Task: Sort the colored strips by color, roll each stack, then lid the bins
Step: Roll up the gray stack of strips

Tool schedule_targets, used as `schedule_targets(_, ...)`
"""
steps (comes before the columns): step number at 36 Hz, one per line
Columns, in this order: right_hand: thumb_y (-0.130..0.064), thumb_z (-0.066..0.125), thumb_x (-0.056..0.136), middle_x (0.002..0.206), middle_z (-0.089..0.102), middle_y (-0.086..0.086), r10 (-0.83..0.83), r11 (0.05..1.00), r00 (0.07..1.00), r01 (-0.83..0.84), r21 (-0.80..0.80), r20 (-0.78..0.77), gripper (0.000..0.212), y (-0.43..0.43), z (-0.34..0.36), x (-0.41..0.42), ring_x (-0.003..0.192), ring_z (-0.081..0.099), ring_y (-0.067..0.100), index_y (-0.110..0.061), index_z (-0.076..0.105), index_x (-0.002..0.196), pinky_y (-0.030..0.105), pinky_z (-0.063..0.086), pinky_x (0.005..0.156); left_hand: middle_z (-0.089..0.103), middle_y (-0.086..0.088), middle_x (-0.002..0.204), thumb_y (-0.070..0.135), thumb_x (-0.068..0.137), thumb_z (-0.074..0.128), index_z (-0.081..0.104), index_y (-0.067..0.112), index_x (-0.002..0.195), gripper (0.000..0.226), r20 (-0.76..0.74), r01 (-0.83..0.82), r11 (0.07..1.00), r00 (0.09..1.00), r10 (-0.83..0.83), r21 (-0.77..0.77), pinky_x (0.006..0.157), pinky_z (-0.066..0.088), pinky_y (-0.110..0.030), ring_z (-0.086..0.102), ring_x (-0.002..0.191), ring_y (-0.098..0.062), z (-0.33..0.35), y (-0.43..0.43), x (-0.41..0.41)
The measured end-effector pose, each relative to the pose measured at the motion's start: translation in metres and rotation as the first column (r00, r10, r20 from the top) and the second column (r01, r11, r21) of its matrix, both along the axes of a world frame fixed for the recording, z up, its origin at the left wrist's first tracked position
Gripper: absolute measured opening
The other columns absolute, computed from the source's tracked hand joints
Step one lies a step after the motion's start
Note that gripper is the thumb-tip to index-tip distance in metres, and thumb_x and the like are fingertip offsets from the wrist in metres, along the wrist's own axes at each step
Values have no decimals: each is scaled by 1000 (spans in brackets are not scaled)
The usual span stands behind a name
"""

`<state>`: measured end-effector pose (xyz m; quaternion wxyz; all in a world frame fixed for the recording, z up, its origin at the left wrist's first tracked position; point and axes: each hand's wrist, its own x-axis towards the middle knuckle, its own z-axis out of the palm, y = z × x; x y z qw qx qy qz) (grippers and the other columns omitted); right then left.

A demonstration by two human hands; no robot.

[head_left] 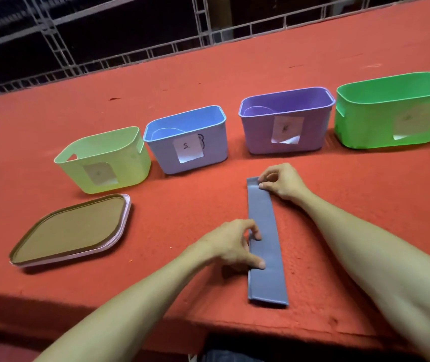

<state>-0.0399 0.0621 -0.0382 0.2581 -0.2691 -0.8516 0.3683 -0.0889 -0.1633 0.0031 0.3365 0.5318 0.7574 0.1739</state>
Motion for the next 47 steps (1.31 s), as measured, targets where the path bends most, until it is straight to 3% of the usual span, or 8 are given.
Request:
schedule_targets(8,-13,82,69,70,69,-8,-25,1000,999,24,-13,-22,11,5,-7,-2,56,55,-15,-19,73,72,8,41,60,62,5,60,16,82,71,66,17,78,7,7,-190,951,981,194,243,55,48,-21,54,48,-2,-4,48,-43)
schedule_targets(12,-12,82,70,74,72,-5,-15,1000,999,15,-18,-38,12,6,-10,-3,62,59,-7,-19,73,73,12,46,66,67,-4,92,13,83,69,66,21,96,15,109,-409,819,910,401,403,67,57,-34,61,67,-17,-21,83,-66)
schedule_targets(17,-12,82,69,71,71,-10,-13,1000,999,12,-10,-52,16,8,-13,-3,66,64,1,-25,72,69,21,50,69,65,-2,120,12,84,69,61,15,125,42,46,-308,853,946,319,422,88,51,-26,65,91,-15,-30,114,-80)
schedule_targets(24,-14,81,69,68,71,-12,-31,1000,998,31,0,-53,16,10,-14,-3,65,64,0,-27,71,67,21,51,67,68,3,76,4,81,70,71,20,94,21,140,-339,785,939,313,519,55,44,-11,53,50,1,-45,121,-87)
schedule_targets(28,-14,81,70,61,65,-19,-31,999,998,30,-17,-47,22,9,-13,-2,57,56,-9,-30,68,64,10,40,59,58,13,57,-1,77,71,68,26,82,27,206,-388,750,921,330,535,51,46,-17,50,51,-8,-48,125,-86)
schedule_targets(36,-10,80,70,64,67,-19,-11,1000,997,9,-28,-83,29,9,-14,-4,62,60,-7,-32,64,61,13,45,64,59,13,66,-1,76,73,71,24,94,30,206,-381,750,924,321,540,56,50,-22,49,54,-10,-50,127,-88)
schedule_targets(39,-8,78,70,63,67,-19,-6,1000,994,5,-15,-105,31,8,-15,-4,61,59,-6,-32,61,61,15,44,64,63,16,68,2,73,75,69,38,78,37,154,-349,744,934,321,570,62,52,-31,53,56,-11,-49,127,-89)
schedule_targets(47,-20,77,74,75,72,-3,18,996,979,-36,-85,-204,21,9,-12,-3,68,67,16,-28,59,78,32,52,63,56,9,73,0,72,74,73,24,79,25,66,-260,712,955,288,652,58,40,-15,50,58,-5,-48,124,-87)
